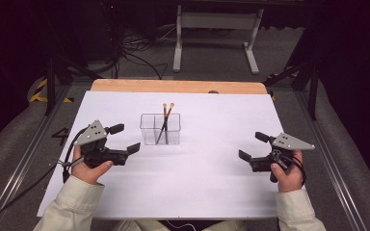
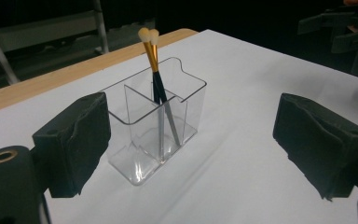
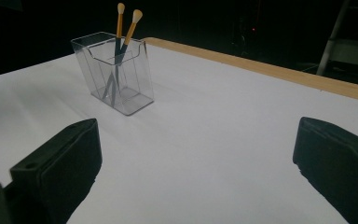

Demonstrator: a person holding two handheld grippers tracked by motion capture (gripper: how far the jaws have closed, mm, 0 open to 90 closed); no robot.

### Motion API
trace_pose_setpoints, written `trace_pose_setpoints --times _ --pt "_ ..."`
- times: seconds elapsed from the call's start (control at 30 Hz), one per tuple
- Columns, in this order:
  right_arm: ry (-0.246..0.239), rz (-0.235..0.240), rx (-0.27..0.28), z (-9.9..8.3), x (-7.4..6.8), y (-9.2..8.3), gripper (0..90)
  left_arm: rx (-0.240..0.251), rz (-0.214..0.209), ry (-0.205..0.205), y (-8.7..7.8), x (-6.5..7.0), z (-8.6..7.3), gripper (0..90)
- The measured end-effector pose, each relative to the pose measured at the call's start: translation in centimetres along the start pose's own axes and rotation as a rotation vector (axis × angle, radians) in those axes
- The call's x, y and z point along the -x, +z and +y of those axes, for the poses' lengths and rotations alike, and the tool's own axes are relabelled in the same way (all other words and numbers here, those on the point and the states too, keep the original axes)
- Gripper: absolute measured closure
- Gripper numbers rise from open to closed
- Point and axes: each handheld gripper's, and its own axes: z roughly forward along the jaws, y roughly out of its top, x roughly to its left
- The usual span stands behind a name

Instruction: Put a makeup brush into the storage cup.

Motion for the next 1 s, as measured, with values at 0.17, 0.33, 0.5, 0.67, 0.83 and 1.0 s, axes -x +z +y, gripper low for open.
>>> trace_pose_setpoints --times 0.17,0.33,0.5,0.67,0.83,1.0 --pt "-0.015 0.011 0.015 -0.1 0.1 -0.1 1.8 -0.007 0.002 -0.011 -0.2 -0.2 -1.2 11.4" --pt "-0.02 0.041 0.036 -0.4 0.4 -0.3 1.8 0.009 -0.004 -0.038 -0.7 -0.2 -2.4 11.6" --pt "-0.023 0.054 0.033 -0.9 0.5 -0.3 1.8 0.022 -0.003 -0.052 -1.1 -0.3 -3.5 11.5" --pt "-0.025 0.063 0.03 -1.4 0.3 -0.3 1.8 0.026 -0.009 -0.071 -1.3 -0.7 -4.6 10.7" --pt "-0.03 0.084 0.034 -2.1 0.2 -0.3 1.8 0.017 -0.001 -0.074 -1.7 -1.7 -6.0 9.8" --pt "-0.028 0.096 0.036 -2.5 0.1 -0.2 1.9 0.013 0.002 -0.077 -2.0 -2.1 -6.8 9.7"
